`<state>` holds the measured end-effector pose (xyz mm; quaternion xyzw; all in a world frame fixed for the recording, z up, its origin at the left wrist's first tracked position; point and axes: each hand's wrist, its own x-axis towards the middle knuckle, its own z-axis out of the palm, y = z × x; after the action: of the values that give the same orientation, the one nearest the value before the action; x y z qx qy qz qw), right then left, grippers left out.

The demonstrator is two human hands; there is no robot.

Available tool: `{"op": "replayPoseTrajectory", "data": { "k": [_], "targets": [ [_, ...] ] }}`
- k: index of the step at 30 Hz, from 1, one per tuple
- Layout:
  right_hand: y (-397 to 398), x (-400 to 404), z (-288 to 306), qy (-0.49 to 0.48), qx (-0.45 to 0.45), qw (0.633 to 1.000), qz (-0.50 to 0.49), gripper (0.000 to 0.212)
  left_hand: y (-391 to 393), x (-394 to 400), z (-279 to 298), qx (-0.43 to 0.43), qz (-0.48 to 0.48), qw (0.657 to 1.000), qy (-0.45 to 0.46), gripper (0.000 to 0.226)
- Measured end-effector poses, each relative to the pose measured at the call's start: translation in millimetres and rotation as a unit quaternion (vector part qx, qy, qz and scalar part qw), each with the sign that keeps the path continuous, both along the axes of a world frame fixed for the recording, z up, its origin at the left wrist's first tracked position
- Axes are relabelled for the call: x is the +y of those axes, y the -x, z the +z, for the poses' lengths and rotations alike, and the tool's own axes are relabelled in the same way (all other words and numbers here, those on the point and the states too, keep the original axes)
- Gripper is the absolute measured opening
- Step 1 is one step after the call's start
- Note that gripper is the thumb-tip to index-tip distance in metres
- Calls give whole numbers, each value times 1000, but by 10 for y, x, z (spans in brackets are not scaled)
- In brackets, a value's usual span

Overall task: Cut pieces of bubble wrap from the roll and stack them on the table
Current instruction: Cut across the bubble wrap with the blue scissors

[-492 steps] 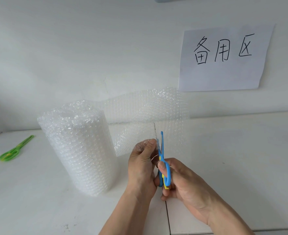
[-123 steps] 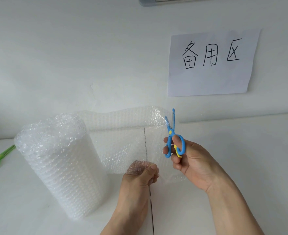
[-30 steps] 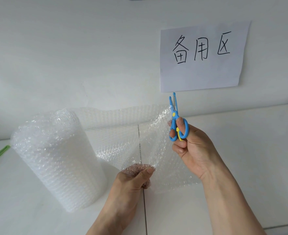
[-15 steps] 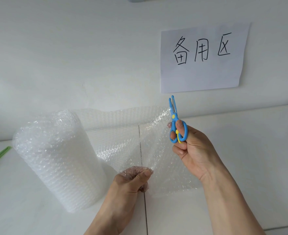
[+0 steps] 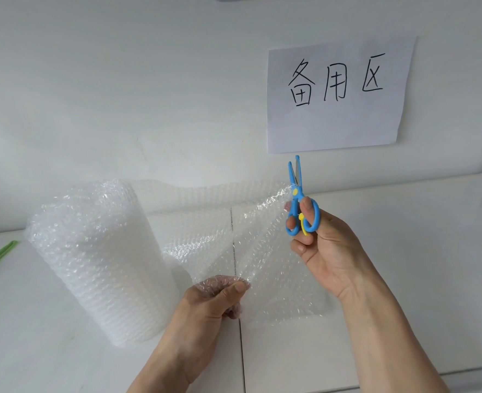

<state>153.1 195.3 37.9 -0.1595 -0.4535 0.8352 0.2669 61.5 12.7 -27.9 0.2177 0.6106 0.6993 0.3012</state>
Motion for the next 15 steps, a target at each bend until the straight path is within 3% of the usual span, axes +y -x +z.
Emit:
{"op": "replayPoseTrajectory", "data": {
  "k": [10, 15],
  "targets": [
    [-43, 33, 8, -10, -8, 1000, 28, 39, -21, -57, 40, 22, -6, 1000, 12, 35],
    [-49, -9, 28, -31, -26, 999, 27, 29, -117, -45, 84, 83, 43, 995, 35, 71]
  ]
}}
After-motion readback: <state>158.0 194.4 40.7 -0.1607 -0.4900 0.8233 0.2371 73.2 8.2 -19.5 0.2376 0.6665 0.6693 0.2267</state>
